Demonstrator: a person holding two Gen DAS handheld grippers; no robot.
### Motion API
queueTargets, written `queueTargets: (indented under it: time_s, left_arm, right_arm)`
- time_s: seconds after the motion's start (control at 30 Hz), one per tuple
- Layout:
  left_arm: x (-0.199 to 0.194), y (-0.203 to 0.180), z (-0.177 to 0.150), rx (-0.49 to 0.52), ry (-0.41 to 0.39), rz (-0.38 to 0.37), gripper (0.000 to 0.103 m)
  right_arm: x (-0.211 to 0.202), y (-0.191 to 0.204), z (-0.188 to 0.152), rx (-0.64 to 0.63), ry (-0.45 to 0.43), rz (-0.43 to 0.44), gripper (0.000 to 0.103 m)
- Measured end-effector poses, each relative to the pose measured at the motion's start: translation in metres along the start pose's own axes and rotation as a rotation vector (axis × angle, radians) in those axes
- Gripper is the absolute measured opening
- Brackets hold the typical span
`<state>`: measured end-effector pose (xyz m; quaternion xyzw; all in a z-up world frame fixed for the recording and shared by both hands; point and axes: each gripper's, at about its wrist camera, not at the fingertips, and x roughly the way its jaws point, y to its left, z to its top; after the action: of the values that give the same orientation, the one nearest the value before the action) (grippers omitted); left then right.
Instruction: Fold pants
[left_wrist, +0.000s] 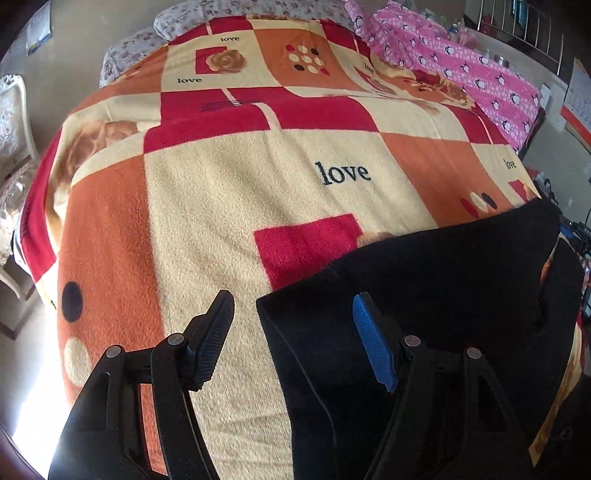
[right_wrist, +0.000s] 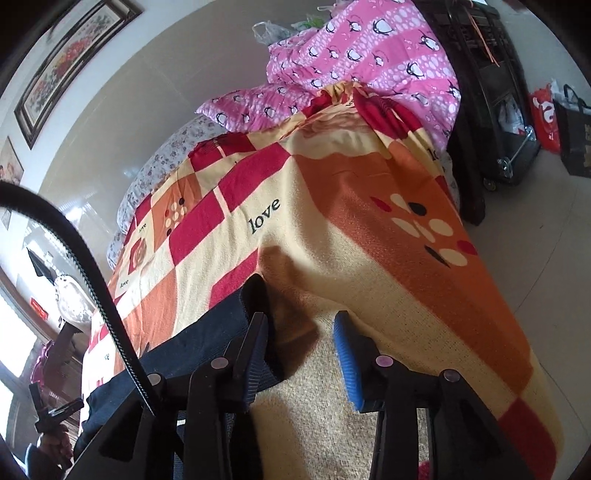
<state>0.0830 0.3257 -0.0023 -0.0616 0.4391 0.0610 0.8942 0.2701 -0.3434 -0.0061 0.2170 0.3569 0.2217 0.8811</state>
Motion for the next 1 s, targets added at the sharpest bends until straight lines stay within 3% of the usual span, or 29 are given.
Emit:
queueTargets:
  time_s: [0.13, 0.3, 0.37, 0.43, 0.47, 0.5, 0.53, 0.6, 0.73, 0.87, 0.93, 1.0]
  left_arm:
    - [0.019, 0.014, 0.003, -0.006, 0.059, -0.080, 0.067]
    - [0.017, 0.023, 0.005, -0.014, 0.013, -0.153, 0.067]
    - [0.015, 0.021, 0.004, -0.001, 0.005, -0.153, 0.059]
    - [0.013, 0.018, 0.002, 0.007, 0.010, -0.158, 0.041]
    - [0.013, 0.015, 0.001, 0.012, 0.015, -0.152, 0.040]
    - [0.011, 0.013, 0.000, 0.020, 0.016, -0.141, 0.031]
    - [0.011, 0.012, 0.000, 0.025, 0.021, -0.135, 0.015]
    - [0.004, 0.008, 0.001, 0.033, -0.002, -0.110, 0.009]
    - [-0.023, -0.002, 0.000, 0.049, -0.071, -0.051, 0.006]
    - [-0.058, -0.023, -0.004, 0.113, -0.126, 0.075, 0.006]
    - [-0.076, -0.033, -0.009, 0.136, -0.164, 0.113, 0.005]
    - [-0.091, -0.044, -0.015, 0.154, -0.196, 0.151, 0.005]
  right_arm:
    - [0.000, 0.001, -0.001, -0.002, -0.002, -0.001, 0.036]
    - [0.000, 0.000, -0.001, -0.002, -0.005, 0.000, 0.036]
    - [0.001, 0.001, -0.001, 0.000, -0.005, 0.002, 0.036]
    - [0.001, 0.000, -0.001, 0.000, -0.006, 0.002, 0.036]
    - [0.001, 0.000, -0.001, 0.000, -0.006, 0.003, 0.036]
    - [0.000, -0.001, -0.001, 0.001, -0.007, 0.004, 0.036]
    - [0.001, -0.001, -0.001, 0.002, -0.007, 0.005, 0.036]
    - [0.001, 0.000, -0.001, 0.001, -0.007, 0.005, 0.036]
    - [0.001, -0.001, -0.002, 0.001, -0.007, 0.004, 0.036]
    - [0.002, 0.000, 0.001, -0.001, 0.016, 0.005, 0.038]
    - [0.003, 0.007, 0.015, 0.002, 0.093, -0.026, 0.038]
    - [-0.003, 0.012, 0.033, 0.011, 0.096, -0.035, 0.038]
